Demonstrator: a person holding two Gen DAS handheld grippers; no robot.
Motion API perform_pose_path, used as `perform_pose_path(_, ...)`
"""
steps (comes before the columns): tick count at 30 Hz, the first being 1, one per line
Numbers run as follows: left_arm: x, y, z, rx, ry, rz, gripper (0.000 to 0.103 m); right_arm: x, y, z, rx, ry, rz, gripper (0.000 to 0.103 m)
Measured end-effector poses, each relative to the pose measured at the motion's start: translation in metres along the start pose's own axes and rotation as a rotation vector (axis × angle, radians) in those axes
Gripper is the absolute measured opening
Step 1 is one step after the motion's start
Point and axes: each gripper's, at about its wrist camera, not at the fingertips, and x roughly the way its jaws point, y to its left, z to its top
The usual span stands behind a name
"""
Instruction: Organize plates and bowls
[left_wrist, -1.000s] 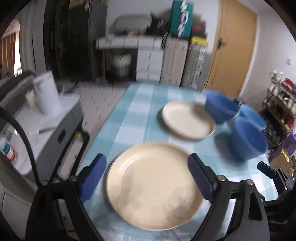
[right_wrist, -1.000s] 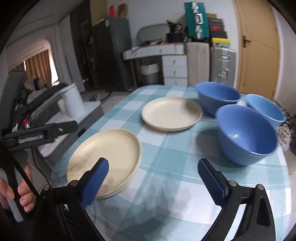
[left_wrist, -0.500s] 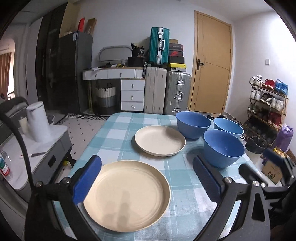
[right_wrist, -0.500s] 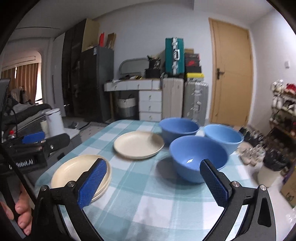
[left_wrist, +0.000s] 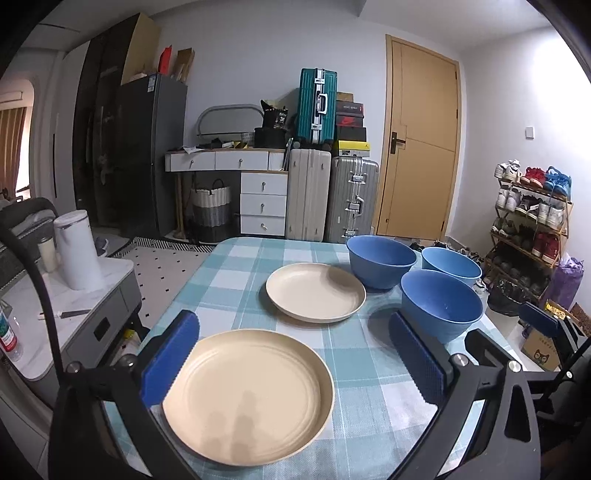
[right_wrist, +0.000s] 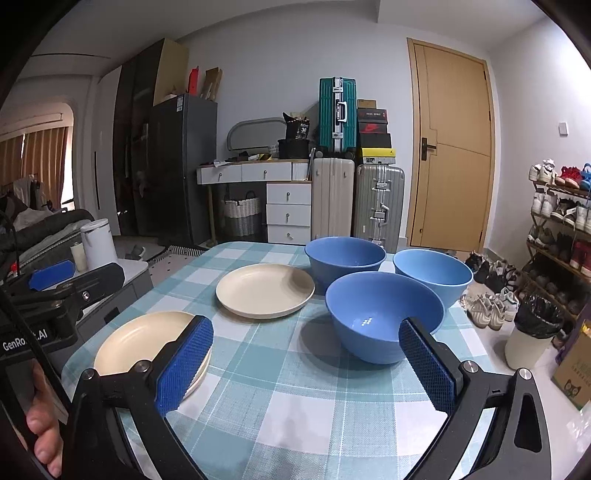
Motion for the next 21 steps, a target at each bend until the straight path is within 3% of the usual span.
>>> perform_pose_path(21, -0.002, -0.003, -0.0024, 0.013, -0.011, 0.011, 0.103, 0.0057, -0.0074, -0.0017, 0.041, 0.015, -0.011, 0.102)
